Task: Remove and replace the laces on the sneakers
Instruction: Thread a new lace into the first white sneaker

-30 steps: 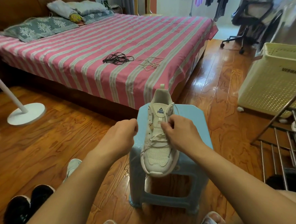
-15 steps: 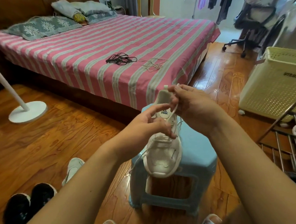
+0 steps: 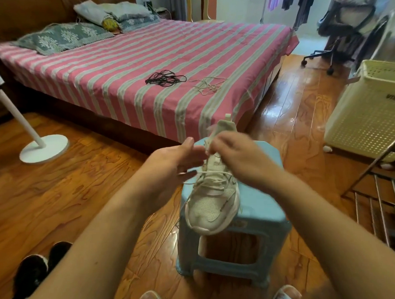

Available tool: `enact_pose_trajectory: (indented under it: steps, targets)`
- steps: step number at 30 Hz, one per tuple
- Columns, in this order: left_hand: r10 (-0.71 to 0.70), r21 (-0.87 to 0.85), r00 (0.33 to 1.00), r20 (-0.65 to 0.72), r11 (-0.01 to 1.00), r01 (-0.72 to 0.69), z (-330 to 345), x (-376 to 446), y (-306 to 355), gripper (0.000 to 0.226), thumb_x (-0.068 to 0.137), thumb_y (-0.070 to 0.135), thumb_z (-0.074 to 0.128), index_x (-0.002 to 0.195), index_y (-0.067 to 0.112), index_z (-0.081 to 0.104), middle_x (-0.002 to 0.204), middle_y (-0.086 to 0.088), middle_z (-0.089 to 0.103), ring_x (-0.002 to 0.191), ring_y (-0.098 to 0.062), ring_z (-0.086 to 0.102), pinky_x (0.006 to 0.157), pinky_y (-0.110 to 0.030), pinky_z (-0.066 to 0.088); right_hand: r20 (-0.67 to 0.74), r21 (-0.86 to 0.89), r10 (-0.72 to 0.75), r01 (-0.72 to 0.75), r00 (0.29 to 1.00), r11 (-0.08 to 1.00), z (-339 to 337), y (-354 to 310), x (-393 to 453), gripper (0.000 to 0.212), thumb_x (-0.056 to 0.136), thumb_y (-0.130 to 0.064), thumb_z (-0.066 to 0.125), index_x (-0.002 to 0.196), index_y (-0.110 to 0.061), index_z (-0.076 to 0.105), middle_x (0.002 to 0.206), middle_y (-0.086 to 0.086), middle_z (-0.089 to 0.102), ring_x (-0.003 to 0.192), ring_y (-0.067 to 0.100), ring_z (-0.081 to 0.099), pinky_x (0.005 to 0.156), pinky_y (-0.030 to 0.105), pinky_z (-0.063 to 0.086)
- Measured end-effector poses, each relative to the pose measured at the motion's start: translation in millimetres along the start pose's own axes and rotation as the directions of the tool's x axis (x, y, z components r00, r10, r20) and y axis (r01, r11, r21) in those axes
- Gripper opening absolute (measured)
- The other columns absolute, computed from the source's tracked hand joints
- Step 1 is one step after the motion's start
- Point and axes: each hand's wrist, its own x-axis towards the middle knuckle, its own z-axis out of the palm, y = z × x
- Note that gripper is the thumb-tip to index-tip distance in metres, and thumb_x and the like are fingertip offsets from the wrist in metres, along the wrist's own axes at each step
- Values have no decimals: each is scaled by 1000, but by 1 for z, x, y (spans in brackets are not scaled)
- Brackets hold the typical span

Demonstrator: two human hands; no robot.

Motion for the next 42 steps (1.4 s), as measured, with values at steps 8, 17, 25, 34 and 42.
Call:
enact_pose_trajectory:
  steps: [8,17,25,34,42]
  targets:
    - [-234,-532,971,-58,830,168,12,-2,-2,49,89,-17,28,131,-4,49,116,-22,68,97,-34,71,80,-41,62,87,-61,112,-107,990,992,36,-10,-20,36,102,-20,44,66,-21,51,68,-4,55,62,9,48,57,26,37]
    - [-271,-391,962,-10,887,246,14,-7,-10,23,100,18,60,109,0,72,104,-12,77,92,-22,75,89,-40,59,211,-280,10,51,978,959,28,-1,-23,34,101,-26,45,68,-25,52,69,-3,58,65,10,52,60,31,43]
    - [-235,-445,946,-222,888,116,3,3,-17,23,106,18,52,101,1,66,68,-2,56,52,-8,54,53,-23,55,418,-310,-6,149,908,939,32,5,-36,37,103,-42,45,73,-26,63,77,-5,63,70,10,56,63,30,44]
    - [123,821,989,-83,571,-2,-18,27,-37,13,100,33,63,99,30,75,89,13,70,84,-4,62,69,-29,51,-58,-583,-355,257,933,771,15,66,13,16,86,-24,78,102,-21,80,108,4,63,109,33,48,87,41,45]
    - [15,904,999,43,424,-46,-28,36,-37,12,98,38,64,100,36,76,89,18,70,86,-3,64,73,-30,55,15,-519,-250,221,968,826,22,62,12,14,85,-34,78,99,-32,81,130,3,55,127,33,38,102,55,40]
